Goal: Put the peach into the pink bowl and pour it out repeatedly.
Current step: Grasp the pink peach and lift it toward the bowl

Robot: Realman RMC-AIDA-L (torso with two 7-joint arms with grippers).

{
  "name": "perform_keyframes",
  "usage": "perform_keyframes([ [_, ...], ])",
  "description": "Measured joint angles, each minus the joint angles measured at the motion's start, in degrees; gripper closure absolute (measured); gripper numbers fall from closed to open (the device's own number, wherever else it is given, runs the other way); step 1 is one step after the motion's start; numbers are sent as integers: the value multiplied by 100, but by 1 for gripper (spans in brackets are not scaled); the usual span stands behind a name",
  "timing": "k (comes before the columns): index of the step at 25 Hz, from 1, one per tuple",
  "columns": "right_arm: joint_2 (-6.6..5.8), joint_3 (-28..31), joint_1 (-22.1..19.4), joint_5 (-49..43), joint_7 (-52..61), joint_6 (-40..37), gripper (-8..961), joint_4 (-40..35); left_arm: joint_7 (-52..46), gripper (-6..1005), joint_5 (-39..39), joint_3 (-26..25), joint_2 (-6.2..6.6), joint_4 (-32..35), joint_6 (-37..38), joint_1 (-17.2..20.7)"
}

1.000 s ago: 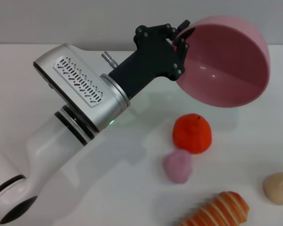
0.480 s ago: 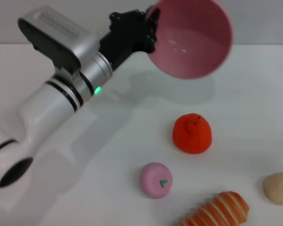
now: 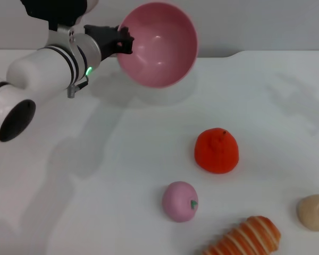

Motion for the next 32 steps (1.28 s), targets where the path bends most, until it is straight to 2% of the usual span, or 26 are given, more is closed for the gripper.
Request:
perform_keyframes([
  [6, 59, -46, 56, -1988, 1686, -239, 538, -1492, 6, 946, -69, -134, 4, 11, -611, -72],
  [9, 61, -52, 313, -2797, 2566, -675, 539, -1887, 9, 946, -267, -198, 18, 11, -631, -15],
  [12, 57, -68, 468, -3202, 2941, -898, 541, -2044, 9, 946, -374, -215, 22, -2, -578, 17],
  [18, 30, -559, 1088, -4529, 4625, -1631, 545, -2564, 15, 945, -601, -284, 57, -62, -648, 2],
  [22, 51, -1094, 1503, -5431, 5431, -1591, 547, -2555, 15, 945, -607, -312, 52, -66, -675, -6],
  [25, 82, -1609, 1779, -5954, 5756, -1311, 549, -2163, 15, 945, -612, -318, 39, -67, -721, -17],
  [32, 88, -2455, 2181, -6142, 5907, -472, 553, -1026, 14, 945, -624, -323, 19, -68, -1094, -115],
])
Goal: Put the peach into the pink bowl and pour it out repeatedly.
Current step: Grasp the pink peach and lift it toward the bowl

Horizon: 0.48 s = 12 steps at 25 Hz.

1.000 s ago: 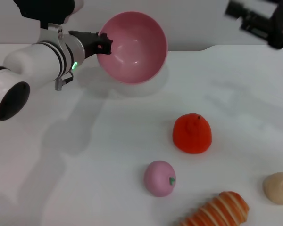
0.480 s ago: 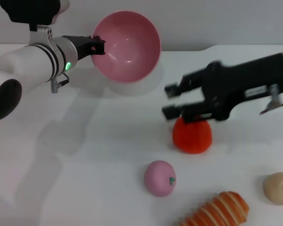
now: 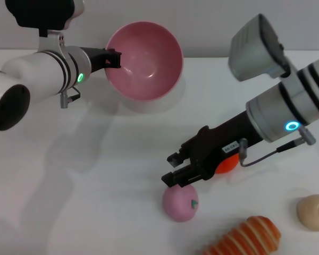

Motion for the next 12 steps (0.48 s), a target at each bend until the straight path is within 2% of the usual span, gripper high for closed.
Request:
perform_keyframes([
  [6, 5, -130, 67, -125, 6, 257, 556, 335, 227, 945, -272, -255, -3, 0, -369, -166],
  [12, 8, -157, 82, -270, 10, 279, 560, 449, 1866, 945, -1712, -923, -13, -192, -916, -439],
])
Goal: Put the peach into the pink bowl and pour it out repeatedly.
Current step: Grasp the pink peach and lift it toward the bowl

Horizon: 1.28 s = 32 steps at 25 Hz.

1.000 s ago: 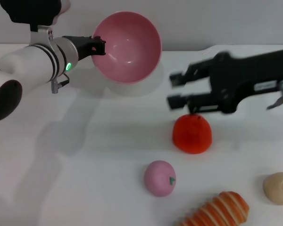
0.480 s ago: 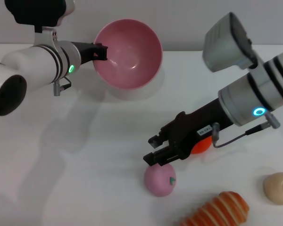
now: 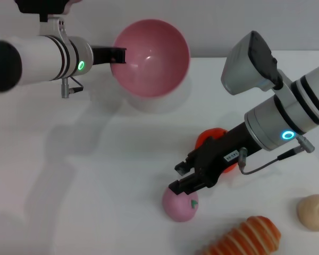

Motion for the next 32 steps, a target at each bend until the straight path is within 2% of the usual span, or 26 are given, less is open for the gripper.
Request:
perform_keyframes([
  [2, 0, -67, 7, -42, 0, 17, 561, 15, 616, 945, -381, -377, -7, -148, -481, -164],
  [4, 0, -169, 22, -55, 2, 46, 562, 43, 616, 945, -381, -377, -7, -148, -481, -164],
  [5, 0, -208, 34, -58, 2, 60, 563, 65, 1359, 945, -661, -1028, -10, -346, -1281, -383],
  [6, 0, -252, 57, -60, 2, 64, 564, 96, 1805, 945, -776, -1504, -10, -421, -1757, -475],
  [13, 3, -639, 281, -73, 11, 258, 568, 517, 2612, 945, -955, -2507, 50, -402, -2876, -508],
  [17, 16, -854, 428, -166, 35, 645, 570, 890, 2737, 945, -956, -2695, 96, -395, -3115, -510],
  [22, 48, -1096, 630, -198, 68, 1172, 573, 1358, 2870, 945, -932, -2711, 65, -388, -3141, -513],
  [32, 63, -1137, 577, -154, 176, 1308, 579, 1256, 3069, 944, -968, -2758, 29, -400, -3055, -518],
])
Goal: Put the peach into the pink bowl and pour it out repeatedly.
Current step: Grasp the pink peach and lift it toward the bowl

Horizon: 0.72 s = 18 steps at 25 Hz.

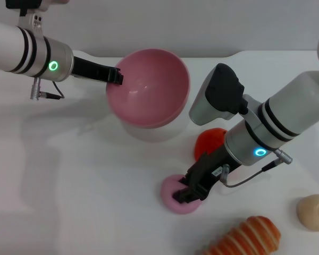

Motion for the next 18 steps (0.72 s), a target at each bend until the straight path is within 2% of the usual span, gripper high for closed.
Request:
perform_keyframes([
  [2, 0, -3, -4, 0, 0, -6, 580, -23, 13, 944, -2, -2, -1, -6, 13, 1],
  [6, -4, -4, -13, 0, 9, -69, 720, -82, 41, 944, -4, -5, -3, -7, 30, 16],
  [9, -22, 60, -78, 83, 23, -440, 800, -390, 56, 944, -7, -5, -4, -8, 28, 21],
  [13, -62, 399, -519, 330, 27, -1429, 838, -1712, 64, 944, 9, -5, -3, -18, 18, 43],
  [15, -55, 748, -785, 354, 30, -1910, 857, -2573, 69, 944, 18, -4, 1, -38, 17, 51],
  [18, -40, 1276, -966, 445, 35, -2395, 886, -3402, 74, 944, 23, 5, 0, -42, 14, 55],
])
